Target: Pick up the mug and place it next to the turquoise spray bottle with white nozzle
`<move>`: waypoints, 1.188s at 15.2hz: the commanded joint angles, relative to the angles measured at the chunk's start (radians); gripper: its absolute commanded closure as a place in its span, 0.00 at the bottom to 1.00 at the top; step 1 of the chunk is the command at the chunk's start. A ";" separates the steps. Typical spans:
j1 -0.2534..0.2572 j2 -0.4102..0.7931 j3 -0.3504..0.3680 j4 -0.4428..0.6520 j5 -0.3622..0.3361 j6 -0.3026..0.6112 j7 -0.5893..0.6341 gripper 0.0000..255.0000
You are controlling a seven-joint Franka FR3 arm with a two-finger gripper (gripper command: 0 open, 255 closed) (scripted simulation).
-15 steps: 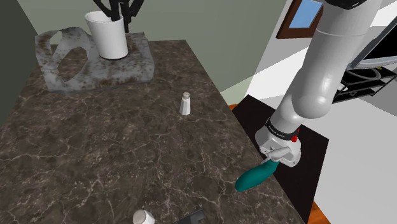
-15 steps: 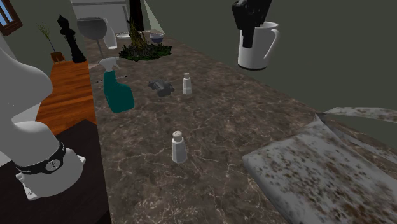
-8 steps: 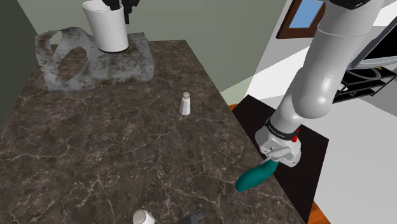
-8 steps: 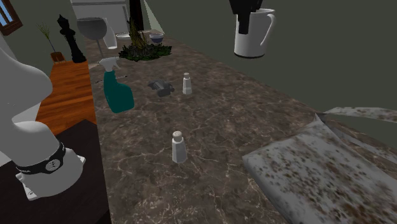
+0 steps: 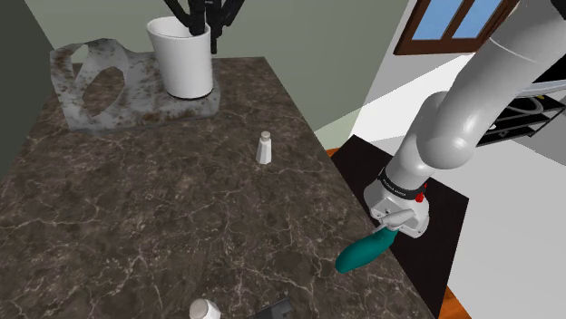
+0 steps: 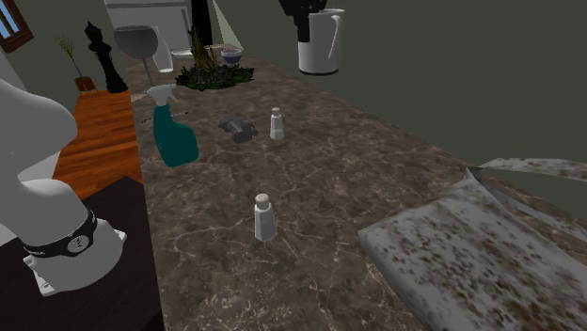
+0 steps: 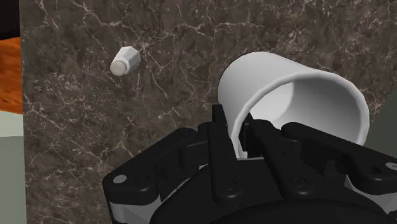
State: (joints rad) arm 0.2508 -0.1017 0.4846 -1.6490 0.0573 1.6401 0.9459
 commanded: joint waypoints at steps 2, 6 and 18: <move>0.018 -0.089 0.010 -0.084 0.041 0.006 0.023 1.00; 0.050 -0.202 0.025 -0.179 0.095 0.002 0.059 1.00; 0.170 -0.471 0.100 -0.340 0.240 -0.060 0.218 1.00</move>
State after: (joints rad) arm 0.4100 -0.5516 0.5807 -1.9837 0.2857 1.5927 1.1492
